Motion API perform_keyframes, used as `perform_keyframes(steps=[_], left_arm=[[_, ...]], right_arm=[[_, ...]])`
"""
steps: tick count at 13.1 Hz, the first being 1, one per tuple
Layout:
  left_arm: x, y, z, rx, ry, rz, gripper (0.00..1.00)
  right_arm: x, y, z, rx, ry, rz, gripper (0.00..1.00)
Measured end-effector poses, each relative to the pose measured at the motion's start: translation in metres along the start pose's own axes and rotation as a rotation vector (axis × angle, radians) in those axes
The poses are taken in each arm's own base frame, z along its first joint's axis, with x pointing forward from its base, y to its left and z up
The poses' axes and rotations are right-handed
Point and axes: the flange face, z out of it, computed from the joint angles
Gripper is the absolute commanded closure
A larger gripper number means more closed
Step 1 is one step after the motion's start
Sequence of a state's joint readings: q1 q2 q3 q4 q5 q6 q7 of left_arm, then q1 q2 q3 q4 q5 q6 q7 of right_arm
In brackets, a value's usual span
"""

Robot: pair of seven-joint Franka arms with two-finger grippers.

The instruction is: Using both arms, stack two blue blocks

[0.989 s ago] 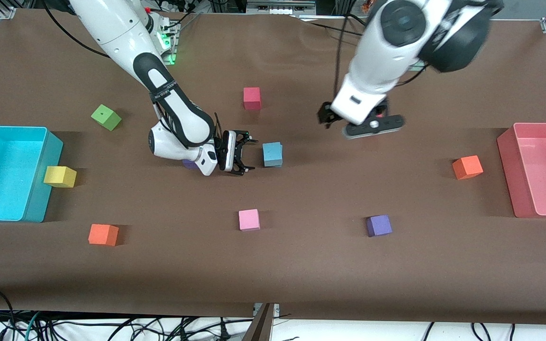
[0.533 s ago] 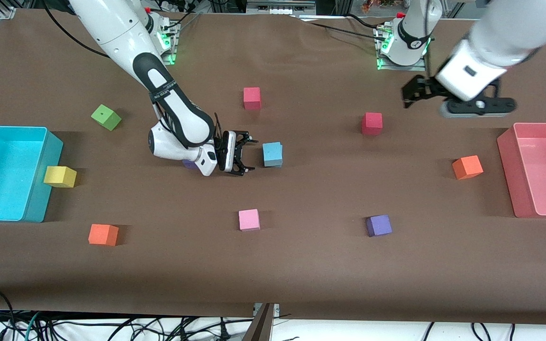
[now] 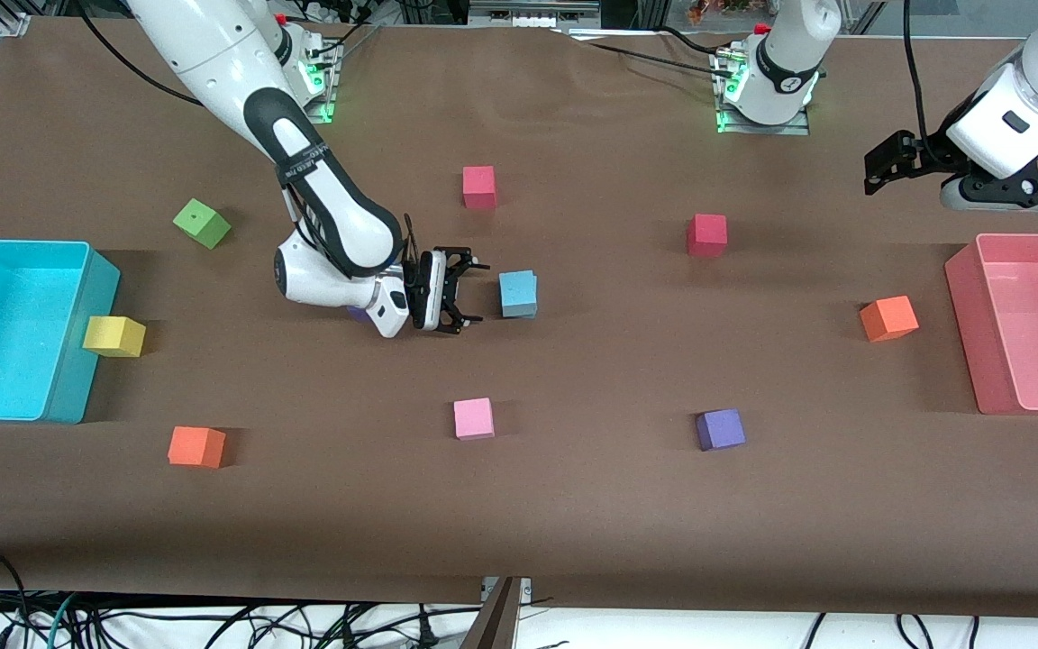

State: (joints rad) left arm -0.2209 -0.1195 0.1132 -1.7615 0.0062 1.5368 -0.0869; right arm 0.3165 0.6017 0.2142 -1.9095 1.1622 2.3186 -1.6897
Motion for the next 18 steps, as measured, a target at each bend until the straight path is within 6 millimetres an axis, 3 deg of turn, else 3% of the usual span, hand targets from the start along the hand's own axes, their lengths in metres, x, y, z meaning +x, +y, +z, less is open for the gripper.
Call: perform_keyframes(steps=[7,10,14,18], left_arm=[[-0.001,0.004,0.0,0.002,0.0,0.007,0.0],[-0.001,-0.002,-0.002,0.0,0.005,0.015,0.0],[0.002,-0.03,-0.006,-0.007,0.036,0.033,0.0],[0.005,-0.023,-0.006,-0.004,0.054,0.061,0.0]], right_arm=[[0.046,0.001,-0.147,0.214,-0.396,0.088,0.0],[0.048,0.002,-0.191,0.244,-0.508,0.108,0.0],[0.058,0.008,-0.234,0.18,-0.6,0.09,0.0],[0.055,0.016,-0.308,0.097,-0.621,0.146,0.0]])
